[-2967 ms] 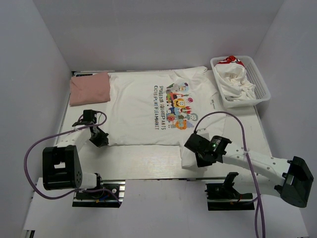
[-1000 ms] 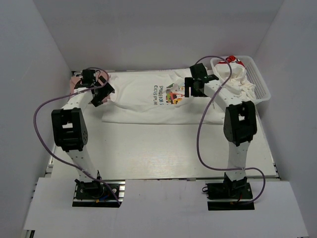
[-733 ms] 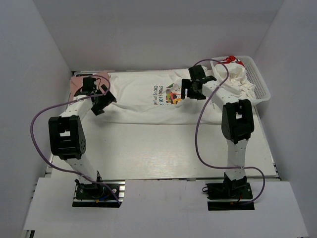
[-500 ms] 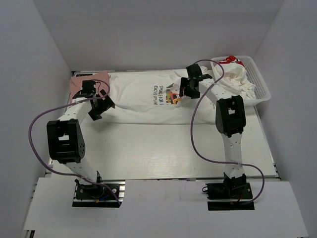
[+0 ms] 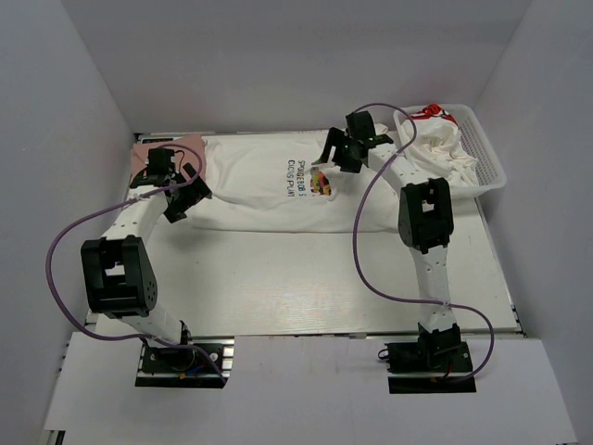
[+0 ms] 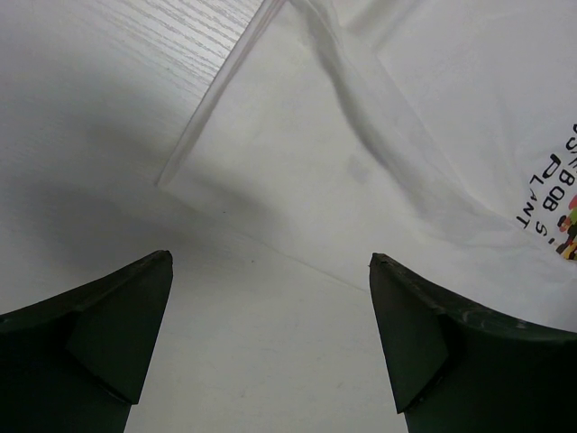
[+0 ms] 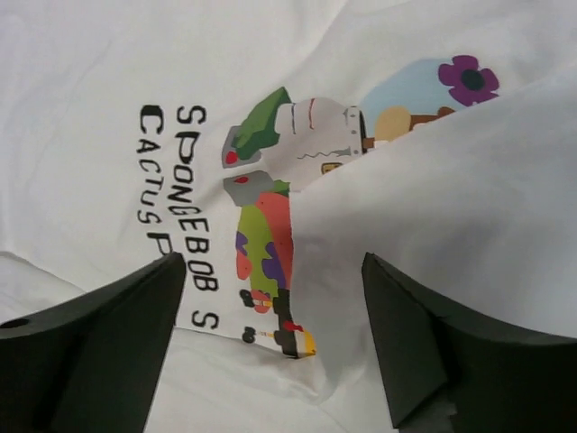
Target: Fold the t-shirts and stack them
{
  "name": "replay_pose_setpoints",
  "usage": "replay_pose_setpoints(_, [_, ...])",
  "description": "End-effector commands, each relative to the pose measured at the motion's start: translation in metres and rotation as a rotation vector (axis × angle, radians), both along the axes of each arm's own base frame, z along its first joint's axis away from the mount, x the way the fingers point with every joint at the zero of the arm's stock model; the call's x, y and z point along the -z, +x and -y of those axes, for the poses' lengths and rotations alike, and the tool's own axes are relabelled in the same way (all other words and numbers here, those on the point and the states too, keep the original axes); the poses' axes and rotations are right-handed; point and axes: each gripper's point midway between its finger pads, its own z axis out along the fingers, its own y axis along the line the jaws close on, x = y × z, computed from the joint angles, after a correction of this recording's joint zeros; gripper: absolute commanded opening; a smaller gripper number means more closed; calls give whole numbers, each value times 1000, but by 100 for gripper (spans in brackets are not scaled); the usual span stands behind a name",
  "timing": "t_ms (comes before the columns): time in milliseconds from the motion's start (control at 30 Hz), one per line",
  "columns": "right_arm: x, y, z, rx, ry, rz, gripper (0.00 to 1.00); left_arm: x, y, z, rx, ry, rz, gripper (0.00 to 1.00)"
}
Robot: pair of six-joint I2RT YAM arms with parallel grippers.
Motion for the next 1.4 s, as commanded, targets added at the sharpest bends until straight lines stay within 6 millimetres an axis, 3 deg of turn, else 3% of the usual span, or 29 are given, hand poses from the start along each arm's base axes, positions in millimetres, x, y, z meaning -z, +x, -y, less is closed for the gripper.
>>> replay_pose_setpoints(0, [-26, 17, -17, 1, 98, 75, 90, -8, 3, 2, 3, -22, 31, 100])
replay_pose_setpoints(100, [-42, 19, -18, -25, 121, 113, 90, -15, 10, 6, 17, -39, 61, 100])
replay_pose_setpoints(200, [-55, 15, -1, 5, 73, 145, 90, -17, 11, 14, 42, -59, 73, 100])
replay_pose_setpoints(233, [-86, 10, 5, -1, 60, 200, 90, -21, 17, 16, 50, -66, 102, 100])
replay_pose_setpoints(267, [-60, 1, 25, 44, 3, 153, 90, -25, 20, 21, 70, -89, 118, 100])
replay_pose_setpoints(300, [-57, -5, 33, 57, -15, 144, 90, -26, 24, 25, 88, -108, 145, 100])
replay_pose_setpoints(333, [-68, -20, 47, 87, -40, 155, 90, -19, 28, 29, 102, -126, 137, 100])
replay_pose_setpoints(367, [-44, -34, 63, 109, -72, 105, 90, -13, 27, 40, 124, -167, 126, 100])
replay_pose_setpoints(400, [-42, -40, 70, 123, -83, 103, 90, -9, 30, 44, 126, -192, 125, 100])
replay_pose_setpoints(467, [-15, -78, 88, 135, -112, 25, 90, 3, 41, 58, 159, -249, 120, 100])
replay_pose_setpoints(567, [7, -103, 103, 141, -134, -42, 90, 15, 55, 75, 195, -277, 105, 100])
replay_pose_setpoints(600, [22, -115, 110, 146, -151, -81, 90, 32, 58, 81, 203, -281, 66, 100])
replay_pose_setpoints(733, [43, -129, 112, 153, -140, -149, 90, 56, 57, 93, 206, -300, 5, 100])
replay_pose_setpoints(833, [62, -150, 121, 159, -171, -206, 90, 80, 41, 93, 196, -285, -46, 100])
replay_pose_setpoints(900, [60, -159, 126, 170, -181, -216, 90, 99, 13, 89, 172, -277, -153, 100])
replay_pose_setpoints(933, [68, -176, 132, 168, -207, -251, 90, 102, 4, 89, 167, -259, -174, 100])
replay_pose_setpoints(967, [70, -182, 135, 173, -210, -262, 90, 114, -21, 88, 151, -264, -236, 100])
replay_pose_setpoints(1000, [61, -186, 133, 170, -197, -242, 90, 109, -35, 86, 145, -257, -247, 100])
replay_pose_setpoints(1033, [76, -212, 137, 161, -211, -307, 90, 110, -48, 80, 129, -233, -268, 100])
replay_pose_setpoints(1100, [67, -229, 137, 150, -199, -313, 90, 116, -93, 70, 79, -197, -363, 100])
replay_pose_setpoints(1133, [81, -257, 142, 142, -218, -378, 90, 109, -108, 61, 32, -162, -355, 100])
replay_pose_setpoints(1233, [78, -293, 142, 123, -209, -412, 90, 100, -144, 48, -29, -105, -403, 100])
replay_pose_setpoints(1267, [80, -318, 146, 106, -224, -453, 90, 95, -156, 48, -50, -114, -403, 100])
replay_pose_setpoints(1333, [71, -331, 144, 85, -221, -437, 90, 92, -176, 47, -66, -116, -446, 100])
replay_pose_setpoints(1367, [69, -356, 139, 47, -184, -487, 90, 91, -184, 49, -62, -129, -465, 100])
